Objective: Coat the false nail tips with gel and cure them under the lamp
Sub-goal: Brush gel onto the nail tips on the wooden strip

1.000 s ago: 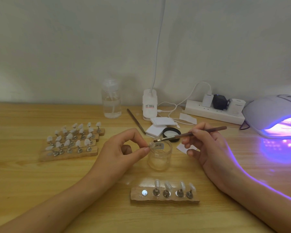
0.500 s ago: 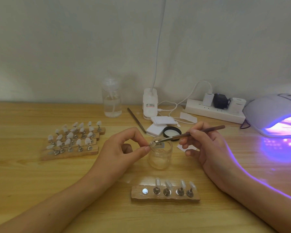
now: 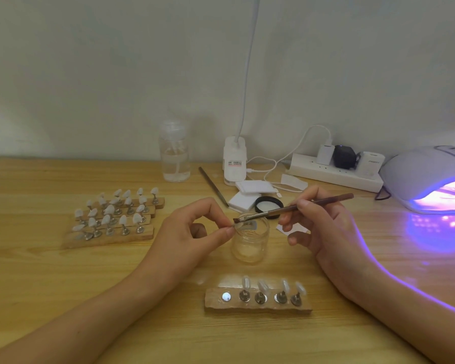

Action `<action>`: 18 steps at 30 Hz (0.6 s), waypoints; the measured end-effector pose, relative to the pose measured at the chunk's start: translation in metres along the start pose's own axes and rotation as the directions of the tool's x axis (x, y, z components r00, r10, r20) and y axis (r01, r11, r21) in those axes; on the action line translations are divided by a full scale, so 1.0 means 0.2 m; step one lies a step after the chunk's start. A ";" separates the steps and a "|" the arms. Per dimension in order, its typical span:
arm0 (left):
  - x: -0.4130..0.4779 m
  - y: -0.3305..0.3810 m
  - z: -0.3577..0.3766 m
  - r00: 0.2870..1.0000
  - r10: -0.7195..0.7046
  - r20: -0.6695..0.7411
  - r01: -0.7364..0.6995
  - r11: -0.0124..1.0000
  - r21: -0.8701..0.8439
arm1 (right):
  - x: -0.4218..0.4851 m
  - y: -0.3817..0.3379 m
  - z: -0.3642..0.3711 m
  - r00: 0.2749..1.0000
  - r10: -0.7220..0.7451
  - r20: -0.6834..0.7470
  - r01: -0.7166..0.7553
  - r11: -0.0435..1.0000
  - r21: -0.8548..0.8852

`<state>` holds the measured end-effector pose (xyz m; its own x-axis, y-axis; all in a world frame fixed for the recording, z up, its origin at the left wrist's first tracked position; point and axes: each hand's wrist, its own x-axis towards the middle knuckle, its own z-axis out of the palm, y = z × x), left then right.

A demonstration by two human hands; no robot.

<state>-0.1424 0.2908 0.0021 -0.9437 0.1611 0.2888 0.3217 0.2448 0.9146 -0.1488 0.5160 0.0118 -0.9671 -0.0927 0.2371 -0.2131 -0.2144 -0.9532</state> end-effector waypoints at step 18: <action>-0.01 0.01 0.00 1.000 -0.024 0.004 0.024 1.000 0.001 | 0.00 0.00 0.00 0.999 0.028 -0.016 -0.028 1.000 -0.010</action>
<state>-0.1409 0.2907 0.0032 -0.9509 0.1594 0.2654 0.2989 0.2494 0.9211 -0.1488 0.5159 0.0122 -0.9746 -0.0835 0.2078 -0.1876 -0.2017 -0.9613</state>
